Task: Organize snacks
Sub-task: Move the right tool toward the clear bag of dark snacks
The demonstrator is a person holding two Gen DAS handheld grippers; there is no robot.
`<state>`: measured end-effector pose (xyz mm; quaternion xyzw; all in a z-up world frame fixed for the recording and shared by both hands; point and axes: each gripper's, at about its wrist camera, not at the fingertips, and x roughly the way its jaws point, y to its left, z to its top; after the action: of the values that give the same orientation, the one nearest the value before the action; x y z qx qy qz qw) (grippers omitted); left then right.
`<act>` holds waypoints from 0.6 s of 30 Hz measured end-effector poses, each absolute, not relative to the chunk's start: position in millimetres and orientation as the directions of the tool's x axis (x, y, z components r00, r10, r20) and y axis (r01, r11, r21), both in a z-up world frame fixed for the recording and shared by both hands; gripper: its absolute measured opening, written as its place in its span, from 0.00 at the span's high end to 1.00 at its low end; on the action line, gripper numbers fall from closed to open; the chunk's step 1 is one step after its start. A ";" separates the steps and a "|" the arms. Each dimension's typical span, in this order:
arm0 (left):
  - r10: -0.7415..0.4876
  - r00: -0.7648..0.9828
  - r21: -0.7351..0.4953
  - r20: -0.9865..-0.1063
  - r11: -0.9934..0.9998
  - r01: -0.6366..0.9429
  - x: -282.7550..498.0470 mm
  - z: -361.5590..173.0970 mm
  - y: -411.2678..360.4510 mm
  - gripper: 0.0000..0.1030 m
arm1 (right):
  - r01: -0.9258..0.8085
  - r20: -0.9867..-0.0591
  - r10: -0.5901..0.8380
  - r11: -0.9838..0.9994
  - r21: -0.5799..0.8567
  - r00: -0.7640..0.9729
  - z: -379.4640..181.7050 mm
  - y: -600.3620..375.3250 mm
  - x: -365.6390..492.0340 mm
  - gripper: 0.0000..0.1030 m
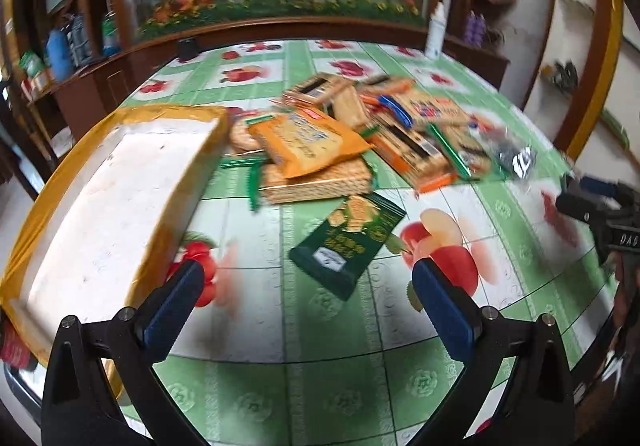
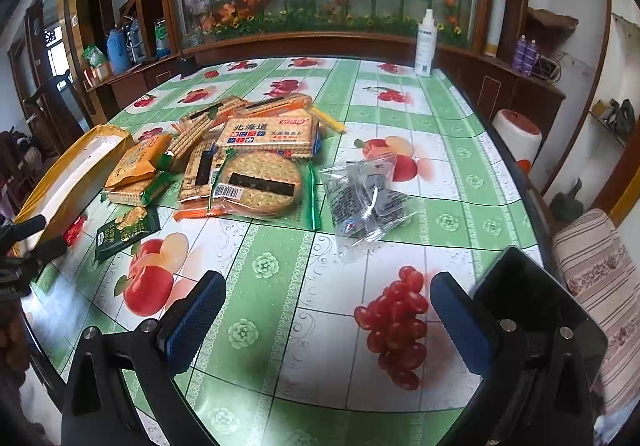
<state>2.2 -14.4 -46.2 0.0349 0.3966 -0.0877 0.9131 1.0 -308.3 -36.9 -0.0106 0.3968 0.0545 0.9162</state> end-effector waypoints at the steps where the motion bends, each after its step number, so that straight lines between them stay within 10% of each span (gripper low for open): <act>1: -0.140 0.667 -0.001 -0.732 0.979 0.204 3.2 -46.5 -19.0 0.00 | -0.115 -0.731 0.092 0.993 0.019 0.676 -37.9 -306.4 3.4 0.00; 18: -0.122 0.647 0.069 -0.753 0.963 0.261 18.5 -44.5 -41.6 0.00 | -0.151 -0.743 0.081 0.988 -0.028 0.665 -36.7 -291.1 33.0 0.00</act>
<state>18.5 -41.6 -44.5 0.0859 0.4067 -0.1061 0.9033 33.0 -291.1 -36.7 -0.0435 0.4045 0.0635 0.9113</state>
